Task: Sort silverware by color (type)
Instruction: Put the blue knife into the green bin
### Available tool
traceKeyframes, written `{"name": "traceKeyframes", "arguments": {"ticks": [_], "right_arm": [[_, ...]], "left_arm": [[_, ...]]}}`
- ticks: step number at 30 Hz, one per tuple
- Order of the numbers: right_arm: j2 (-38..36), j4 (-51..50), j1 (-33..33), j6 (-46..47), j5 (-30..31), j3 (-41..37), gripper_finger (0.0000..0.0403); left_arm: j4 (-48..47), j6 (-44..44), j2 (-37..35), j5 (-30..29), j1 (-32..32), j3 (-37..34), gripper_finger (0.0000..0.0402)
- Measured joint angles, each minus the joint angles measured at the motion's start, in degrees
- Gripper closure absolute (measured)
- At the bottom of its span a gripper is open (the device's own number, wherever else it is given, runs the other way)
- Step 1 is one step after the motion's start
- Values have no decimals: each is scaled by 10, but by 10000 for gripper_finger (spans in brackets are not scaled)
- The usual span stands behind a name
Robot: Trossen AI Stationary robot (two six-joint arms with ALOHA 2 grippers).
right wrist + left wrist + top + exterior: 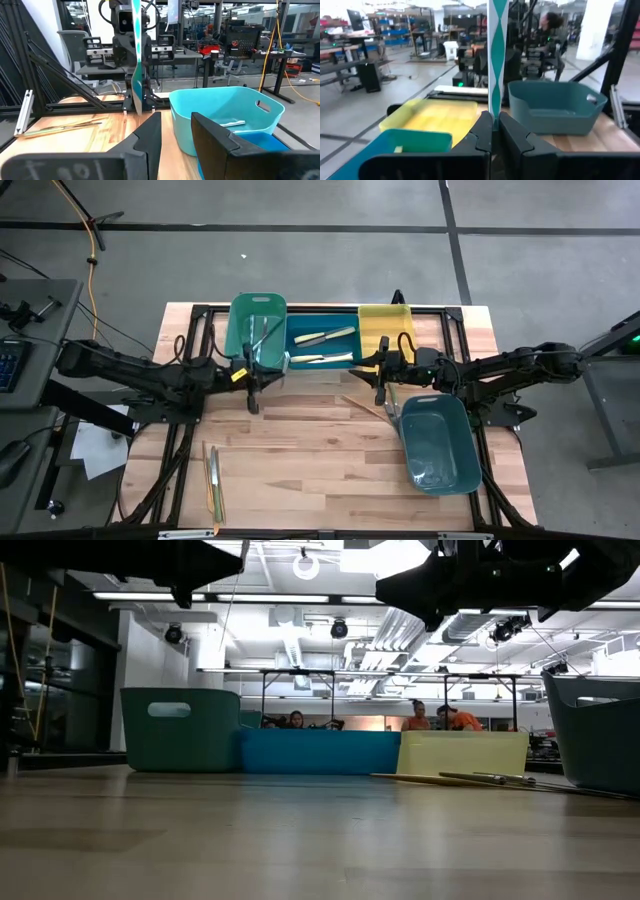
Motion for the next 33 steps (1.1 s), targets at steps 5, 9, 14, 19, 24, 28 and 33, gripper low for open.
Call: {"name": "traceKeyframes", "arguments": {"ticks": [5, 9, 14, 19, 24, 28, 33], "right_arm": [[0, 0, 0, 2, 0, 0, 300], [0, 0, 0, 26, 0, 0, 300], [0, 0, 0, 28, 0, 0, 300], [0, 0, 0, 28, 0, 0, 300], [0, 4, 0, 26, 0, 0, 300], [0, 4, 0, 25, 0, 0, 300], [0, 4, 0, 25, 0, 0, 300]], "left_arm": [[15, 0, 0, 5, 27, -1, 396], [87, -5, 0, 49, 57, -44, 395], [204, -24, -1, 130, 90, -90, 395], [199, -24, -1, 154, 98, -91, 394], [195, -20, 0, 154, 99, -91, 394], [195, -20, 0, 154, 98, -91, 394], [195, -20, 0, 154, 98, -91, 394]]}}
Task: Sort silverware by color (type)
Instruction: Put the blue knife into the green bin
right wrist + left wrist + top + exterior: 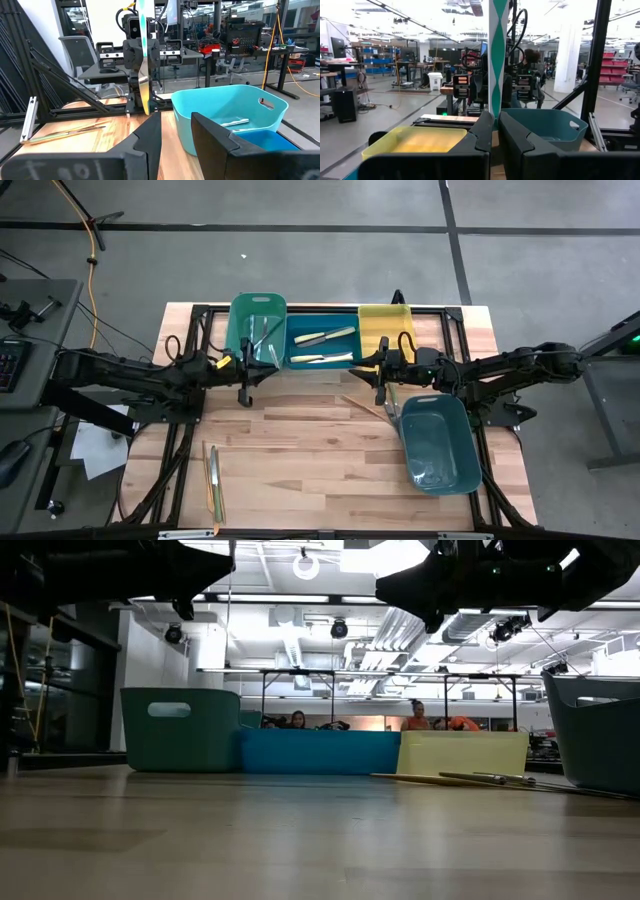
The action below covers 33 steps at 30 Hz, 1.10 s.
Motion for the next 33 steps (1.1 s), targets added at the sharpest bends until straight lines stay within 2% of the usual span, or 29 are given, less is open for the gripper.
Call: {"name": "traceKeyframes", "arguments": {"ticks": [5, 10, 12, 15, 18, 21, 26, 33], "right_arm": [[0, 2, 0, -10, 0, 0, 300], [0, 11, 0, -8, 0, 0, 300], [0, 14, 0, -6, 0, 0, 300], [0, 15, 0, 2, 0, 0, 300], [0, 15, 0, 3, 0, 0, 300], [0, 15, 0, 3, 0, 0, 300], [0, 13, 0, 2, 0, 0, 300], [0, 12, 0, 2, 0, 0, 300]], "left_arm": [[2, 8, 0, -14, 0, 0, 394], [-32, 59, 0, -108, 31, 44, 394], [-114, 64, 0, -121, 68, 95, 394], [-301, 62, 8, -128, 135, 200, 394], [-449, 60, 40, -134, 197, 292, 394], [-562, 37, 75, -135, 255, 354, 394], [-679, -6, 144, -128, 318, 374, 394], [-739, -41, 251, -129, 352, 375, 394]]}}
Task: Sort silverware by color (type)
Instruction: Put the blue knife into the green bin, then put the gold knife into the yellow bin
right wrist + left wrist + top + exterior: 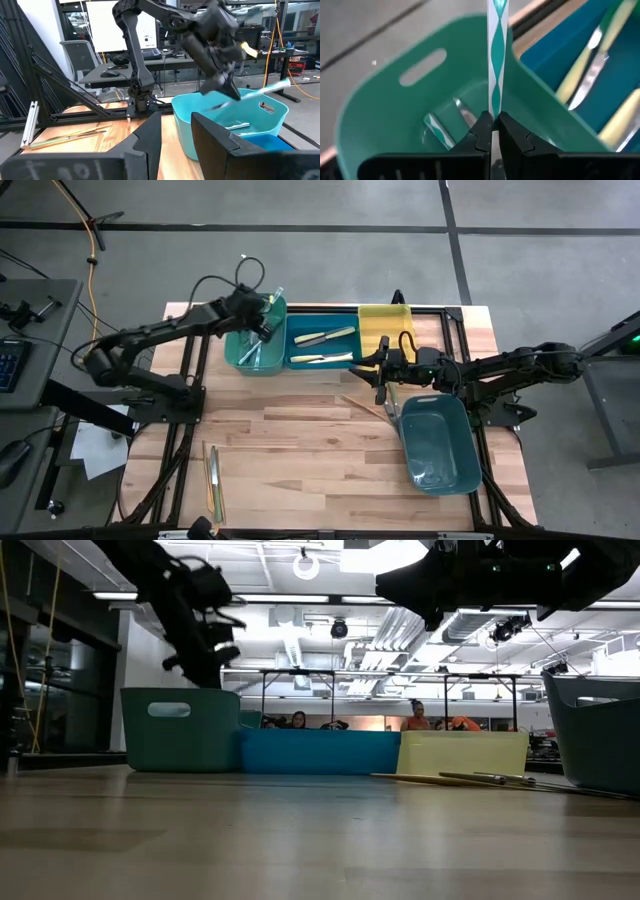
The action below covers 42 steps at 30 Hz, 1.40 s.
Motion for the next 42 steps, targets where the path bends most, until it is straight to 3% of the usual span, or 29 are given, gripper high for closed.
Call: {"name": "traceKeyframes", "arguments": {"ticks": [7, 13, 22, 36, 42], "right_arm": [[0, 0, 0, 0, 0, 0, 300], [0, -5, 0, 0, 0, 0, 300], [0, -5, 0, 0, 0, 0, 300], [0, -5, 0, 0, 0, 0, 300], [0, -5, 0, -7, 0, 0, 300]], "left_arm": [[-28, -15, 58, 14, 5, 0, 394], [-82, -26, 65, 13, 4, 0, 394], [-89, -30, 65, 9, 4, 0, 390], [-90, -44, 65, 17, 4, 2, 315], [-129, -15, 50, 27, 10, 65, 293]]}}
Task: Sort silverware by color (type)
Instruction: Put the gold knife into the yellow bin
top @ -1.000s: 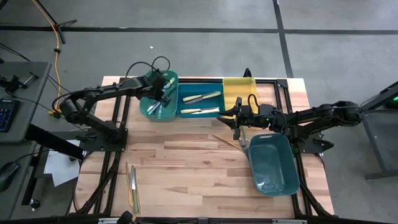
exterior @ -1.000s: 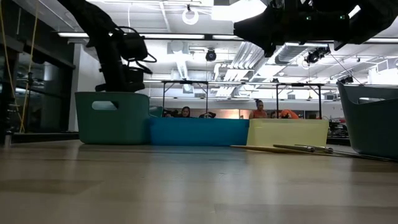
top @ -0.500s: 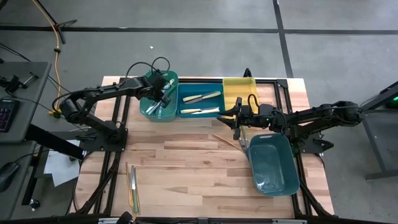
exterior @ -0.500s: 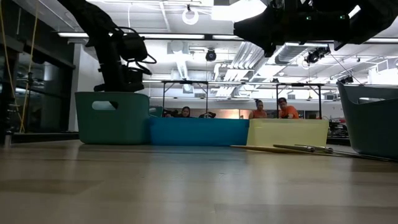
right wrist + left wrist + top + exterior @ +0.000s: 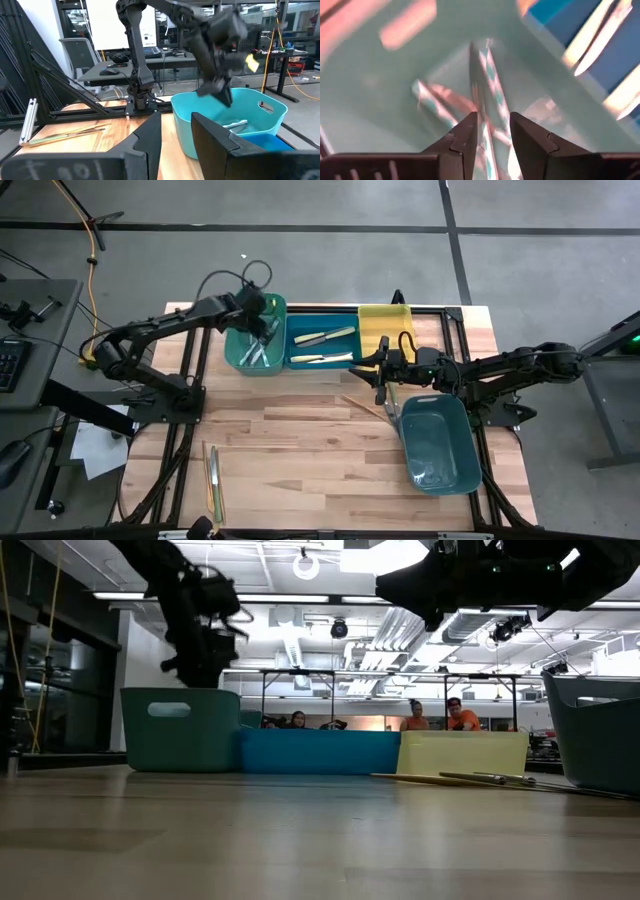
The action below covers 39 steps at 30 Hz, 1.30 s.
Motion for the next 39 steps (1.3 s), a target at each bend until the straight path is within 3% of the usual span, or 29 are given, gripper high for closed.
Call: {"name": "traceKeyframes", "arguments": {"ticks": [8, 12, 15, 23, 27, 31, 39], "right_arm": [[0, -7, 0, -7, 0, 0, 300], [0, -9, 0, -8, 0, 0, 300], [0, -9, 0, -8, 0, 0, 300], [0, -8, 0, -8, 0, 0, 300], [0, -4, 0, -8, 0, 0, 300], [0, 2, 0, -20, 0, 0, 300], [0, 8, 0, -36, 0, 0, 300]], "left_arm": [[76, -4, -108, 105, -26, 39, 289], [100, -4, -160, 110, -81, 34, 289], [179, -4, -205, 112, -143, -23, 289], [534, 11, -317, 123, -311, -298, 289], [664, 15, -355, 121, -363, -392, 289], [708, 40, -385, 99, -383, -434, 289], [701, 63, -395, 61, -382, -440, 289]]}}
